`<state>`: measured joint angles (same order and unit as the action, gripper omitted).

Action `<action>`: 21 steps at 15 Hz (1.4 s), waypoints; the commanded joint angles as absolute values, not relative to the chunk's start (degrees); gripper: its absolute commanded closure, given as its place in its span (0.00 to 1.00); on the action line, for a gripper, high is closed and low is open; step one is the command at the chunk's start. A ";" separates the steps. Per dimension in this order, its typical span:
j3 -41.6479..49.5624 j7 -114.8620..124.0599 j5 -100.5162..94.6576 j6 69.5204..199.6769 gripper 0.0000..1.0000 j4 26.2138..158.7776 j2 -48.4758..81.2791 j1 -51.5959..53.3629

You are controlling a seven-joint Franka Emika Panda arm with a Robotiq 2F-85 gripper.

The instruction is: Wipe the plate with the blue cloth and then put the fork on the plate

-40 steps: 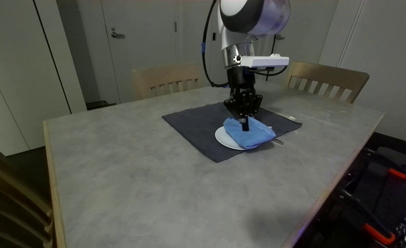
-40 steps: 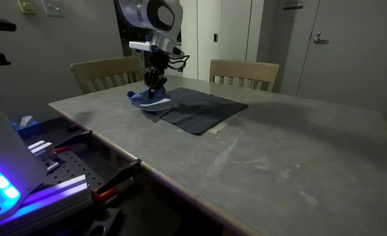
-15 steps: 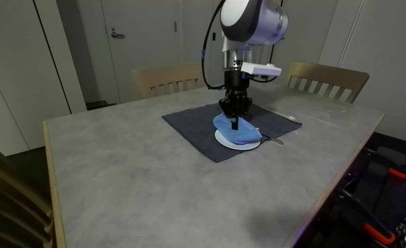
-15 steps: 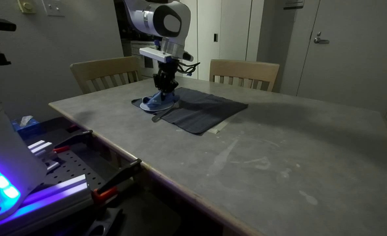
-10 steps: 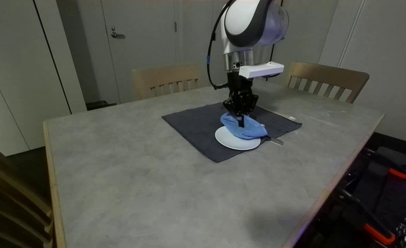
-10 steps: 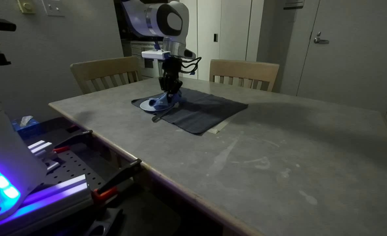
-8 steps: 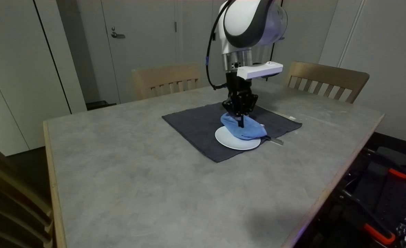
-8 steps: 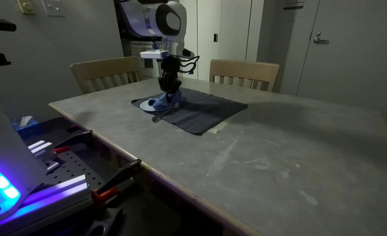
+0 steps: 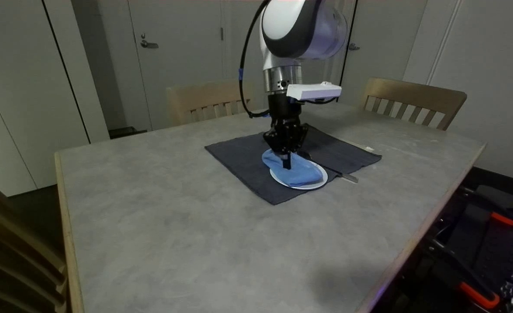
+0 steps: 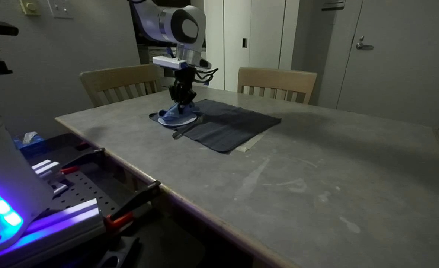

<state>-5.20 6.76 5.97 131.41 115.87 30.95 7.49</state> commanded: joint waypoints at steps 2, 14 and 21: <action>-6.33 1.01 7.74 128.57 0.98 113.05 33.16 5.20; -6.06 0.63 8.16 120.61 0.98 107.60 35.60 4.68; -7.70 -2.56 10.04 114.53 0.98 100.56 38.79 4.41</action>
<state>-7.20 -0.93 8.88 117.34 104.21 37.06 5.37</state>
